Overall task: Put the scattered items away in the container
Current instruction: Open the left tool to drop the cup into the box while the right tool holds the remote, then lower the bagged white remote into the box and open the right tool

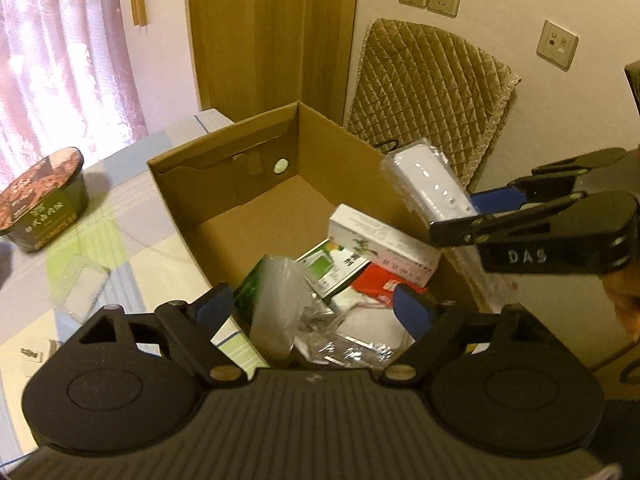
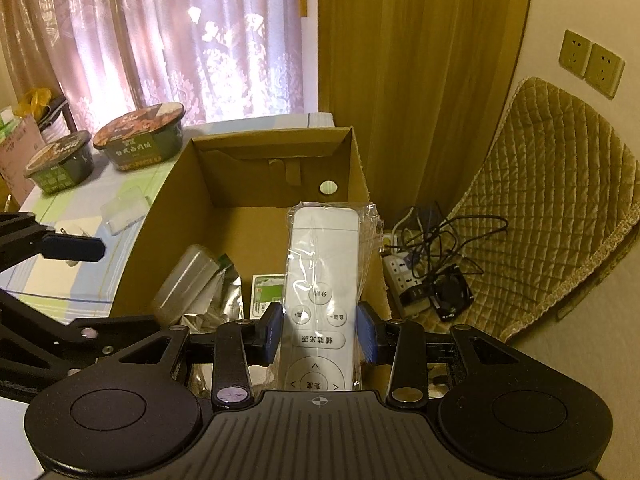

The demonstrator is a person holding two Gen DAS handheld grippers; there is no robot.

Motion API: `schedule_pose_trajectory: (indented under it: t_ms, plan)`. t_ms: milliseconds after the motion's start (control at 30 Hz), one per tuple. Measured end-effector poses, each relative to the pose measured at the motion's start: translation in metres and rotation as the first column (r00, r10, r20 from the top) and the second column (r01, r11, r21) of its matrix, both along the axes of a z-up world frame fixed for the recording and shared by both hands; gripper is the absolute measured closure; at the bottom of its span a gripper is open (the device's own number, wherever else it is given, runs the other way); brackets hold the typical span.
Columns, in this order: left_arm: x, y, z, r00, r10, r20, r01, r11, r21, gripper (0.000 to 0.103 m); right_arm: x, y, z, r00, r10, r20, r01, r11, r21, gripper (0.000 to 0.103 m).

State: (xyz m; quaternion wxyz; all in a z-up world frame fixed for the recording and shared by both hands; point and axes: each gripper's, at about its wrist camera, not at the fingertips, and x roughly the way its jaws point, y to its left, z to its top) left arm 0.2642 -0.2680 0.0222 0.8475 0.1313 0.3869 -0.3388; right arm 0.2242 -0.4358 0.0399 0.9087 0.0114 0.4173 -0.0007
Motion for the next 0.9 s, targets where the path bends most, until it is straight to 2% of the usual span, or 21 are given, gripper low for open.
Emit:
schedule_pose_trajectory:
  t_ms: [900]
  plan:
    - [-0.004, 0.038, -0.001, 0.998, 0.057, -0.034, -0.058, 0.998, -0.017, 0.019, 0.023, 0.031, -0.001, 0.997, 0.074, -0.007, -0.074, 0.997, -0.026, 0.061]
